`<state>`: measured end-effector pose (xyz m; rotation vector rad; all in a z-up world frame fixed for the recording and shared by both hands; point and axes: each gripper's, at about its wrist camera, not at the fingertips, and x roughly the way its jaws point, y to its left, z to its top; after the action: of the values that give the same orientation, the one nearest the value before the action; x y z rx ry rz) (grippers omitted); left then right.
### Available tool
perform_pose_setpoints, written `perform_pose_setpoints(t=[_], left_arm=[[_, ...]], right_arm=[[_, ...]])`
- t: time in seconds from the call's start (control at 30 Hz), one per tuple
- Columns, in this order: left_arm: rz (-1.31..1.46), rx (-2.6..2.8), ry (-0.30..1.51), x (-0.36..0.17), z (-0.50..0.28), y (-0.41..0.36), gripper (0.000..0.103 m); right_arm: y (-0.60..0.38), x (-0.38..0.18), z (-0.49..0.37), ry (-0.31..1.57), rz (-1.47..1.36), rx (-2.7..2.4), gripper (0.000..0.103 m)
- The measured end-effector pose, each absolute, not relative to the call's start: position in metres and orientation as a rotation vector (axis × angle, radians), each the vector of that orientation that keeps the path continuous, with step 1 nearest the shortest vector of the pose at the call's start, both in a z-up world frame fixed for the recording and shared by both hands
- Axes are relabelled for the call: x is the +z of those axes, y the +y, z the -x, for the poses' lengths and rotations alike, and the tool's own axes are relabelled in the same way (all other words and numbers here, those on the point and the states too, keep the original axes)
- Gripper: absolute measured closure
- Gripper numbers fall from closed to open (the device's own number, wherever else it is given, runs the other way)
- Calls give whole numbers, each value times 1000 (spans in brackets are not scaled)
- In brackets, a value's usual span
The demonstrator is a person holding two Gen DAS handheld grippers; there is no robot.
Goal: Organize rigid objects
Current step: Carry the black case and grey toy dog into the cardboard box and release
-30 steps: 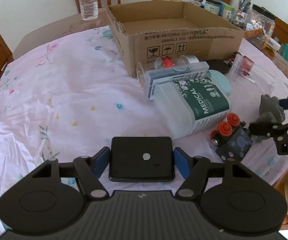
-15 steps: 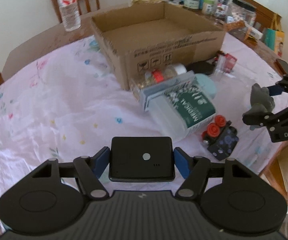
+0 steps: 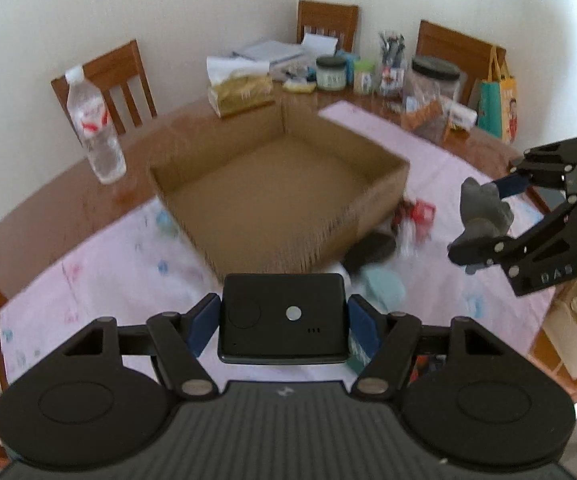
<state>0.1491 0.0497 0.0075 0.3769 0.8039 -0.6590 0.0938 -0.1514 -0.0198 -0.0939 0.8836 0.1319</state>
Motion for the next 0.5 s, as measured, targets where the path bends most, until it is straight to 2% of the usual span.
perform_pose_setpoints(t=[0.27,0.5], left_arm=[[-360,-566,783,13,-197,14,34],[-317,-492,816,-6,-251,-8,34]], right_arm=[[-168,-6,-145,815,152,242,26],[-183,-11,-188,819,157,293,26]])
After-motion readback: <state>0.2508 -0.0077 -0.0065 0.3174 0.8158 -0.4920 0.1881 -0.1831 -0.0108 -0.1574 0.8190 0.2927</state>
